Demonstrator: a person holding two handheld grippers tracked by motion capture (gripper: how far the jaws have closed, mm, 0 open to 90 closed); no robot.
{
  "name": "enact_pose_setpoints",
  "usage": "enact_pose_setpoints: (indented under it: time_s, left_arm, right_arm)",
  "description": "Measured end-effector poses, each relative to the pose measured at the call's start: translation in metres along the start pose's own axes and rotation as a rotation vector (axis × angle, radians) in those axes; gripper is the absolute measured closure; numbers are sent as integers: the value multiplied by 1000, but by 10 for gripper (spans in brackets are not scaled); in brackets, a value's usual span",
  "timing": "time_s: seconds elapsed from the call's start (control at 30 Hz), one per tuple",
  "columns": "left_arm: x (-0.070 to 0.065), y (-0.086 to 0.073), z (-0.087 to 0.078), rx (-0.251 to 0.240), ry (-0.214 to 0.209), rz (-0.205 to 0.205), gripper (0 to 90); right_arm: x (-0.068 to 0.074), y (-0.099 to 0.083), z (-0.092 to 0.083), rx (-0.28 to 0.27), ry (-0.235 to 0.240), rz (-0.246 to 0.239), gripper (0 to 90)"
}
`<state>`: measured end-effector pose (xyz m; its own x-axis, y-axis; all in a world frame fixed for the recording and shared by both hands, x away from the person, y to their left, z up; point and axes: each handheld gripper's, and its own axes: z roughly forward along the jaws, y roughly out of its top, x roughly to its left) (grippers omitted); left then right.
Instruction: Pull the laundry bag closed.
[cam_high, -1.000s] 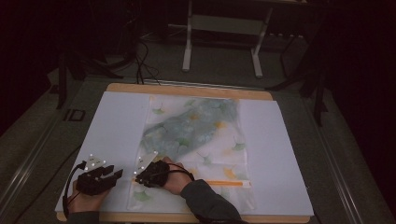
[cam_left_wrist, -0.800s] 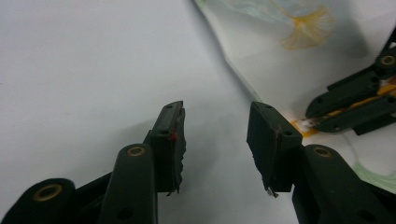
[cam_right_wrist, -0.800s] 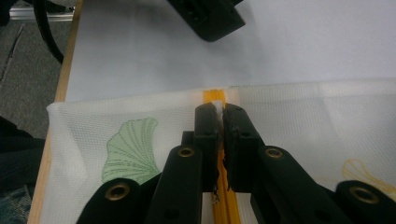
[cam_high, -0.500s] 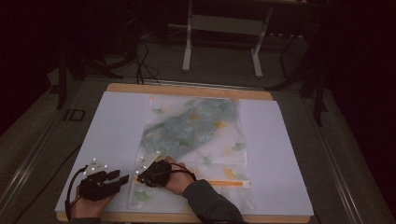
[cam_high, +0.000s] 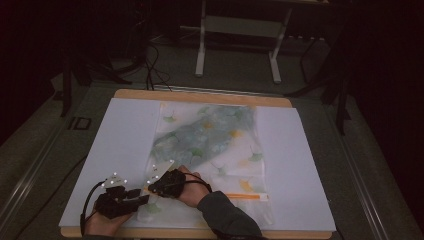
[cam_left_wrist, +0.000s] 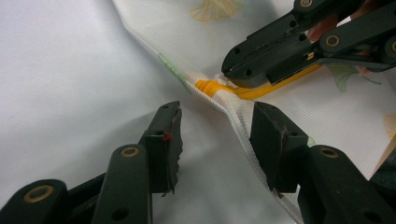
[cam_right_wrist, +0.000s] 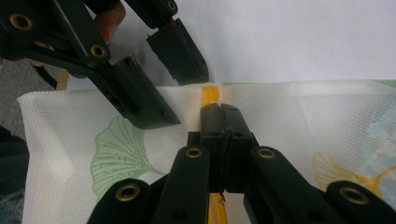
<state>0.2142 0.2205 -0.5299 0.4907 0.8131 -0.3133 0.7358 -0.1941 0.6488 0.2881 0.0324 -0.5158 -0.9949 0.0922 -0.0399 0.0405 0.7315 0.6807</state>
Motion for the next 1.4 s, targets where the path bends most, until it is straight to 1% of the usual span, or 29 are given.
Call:
enact_pose_setpoints:
  time_s: [0.1,0.17,0.3,0.37,0.47,0.5,0.6,0.73,0.83,0.9,1.07,1.23,1.3,1.4]
  left_arm:
    - [0,1,3,15,-13,2,561]
    - [0,2,5,33,-20,14,586]
    - [0,6,11,53,-41,29,653]
    - [-1,6,12,61,-55,37,718]
    - [-1,7,12,63,-60,39,788]
    - [-1,6,12,63,-66,38,788]
    - [-1,6,13,58,-80,28,871]
    - [0,6,13,58,-82,23,882]
    - [-1,6,13,56,-81,23,884]
    - [-1,6,12,53,-78,23,884]
    - [0,6,10,35,-78,16,885]
    - [0,6,10,29,-78,18,885]
    - [0,6,8,22,-80,18,885]
    - [0,6,7,19,-84,16,885]
  right_arm:
    - [0,0,0,10,-1,-7,900]
    - [0,0,1,17,2,-10,900]
    - [2,0,0,10,-1,-20,900]
    - [1,1,-1,13,-4,-21,900]
    - [1,0,-2,11,-5,-23,900]
    - [1,0,-2,12,-4,-23,900]
    - [1,-2,-2,17,-6,-29,900]
    - [1,-2,-2,15,-6,-33,900]
    - [1,-3,-1,21,-9,-44,900]
    - [1,-4,0,30,-2,-51,900]
    - [0,-8,1,38,-4,-45,900]
    - [-1,-11,0,44,-6,-46,900]
    - [1,-12,-1,57,-13,-60,900]
    - [2,-13,-2,75,-16,-66,900]
